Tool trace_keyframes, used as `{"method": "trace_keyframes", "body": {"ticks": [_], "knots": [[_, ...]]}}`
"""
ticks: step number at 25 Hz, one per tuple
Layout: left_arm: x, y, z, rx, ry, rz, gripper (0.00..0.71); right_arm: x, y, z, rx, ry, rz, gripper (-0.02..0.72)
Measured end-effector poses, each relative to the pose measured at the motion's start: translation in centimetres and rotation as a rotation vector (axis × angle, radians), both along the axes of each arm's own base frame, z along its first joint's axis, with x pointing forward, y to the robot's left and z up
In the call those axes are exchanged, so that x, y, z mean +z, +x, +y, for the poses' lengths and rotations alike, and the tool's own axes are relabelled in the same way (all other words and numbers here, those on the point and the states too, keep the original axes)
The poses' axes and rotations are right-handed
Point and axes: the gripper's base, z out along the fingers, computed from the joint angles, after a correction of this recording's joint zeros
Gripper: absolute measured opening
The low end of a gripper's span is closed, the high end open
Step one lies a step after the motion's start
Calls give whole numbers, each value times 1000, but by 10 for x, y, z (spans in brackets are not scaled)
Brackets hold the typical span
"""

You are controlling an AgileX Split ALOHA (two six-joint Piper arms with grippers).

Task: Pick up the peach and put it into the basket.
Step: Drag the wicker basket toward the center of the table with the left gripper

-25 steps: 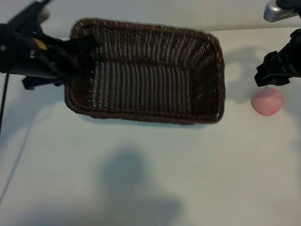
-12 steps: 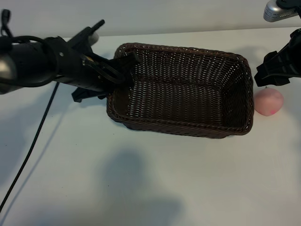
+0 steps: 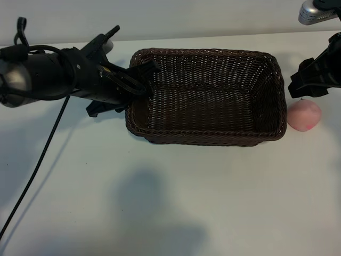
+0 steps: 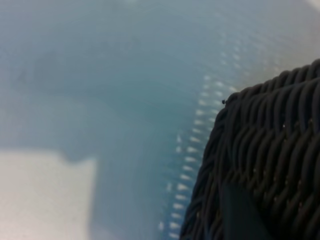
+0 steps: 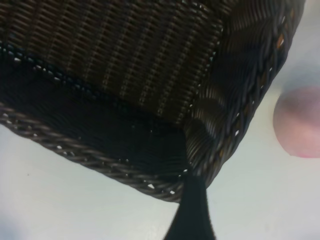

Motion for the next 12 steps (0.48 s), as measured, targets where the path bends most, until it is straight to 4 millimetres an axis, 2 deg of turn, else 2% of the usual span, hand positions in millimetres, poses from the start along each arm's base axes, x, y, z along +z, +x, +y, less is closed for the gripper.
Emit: {"method": "trace_keyframes", "body": {"ticks": [5,12], "knots": [[-18,2,0,9,14,41,340,0,0,0,0,0,0,594],[-18,2,0,12,13,35,340,0,0,0,0,0,0,594]]}}
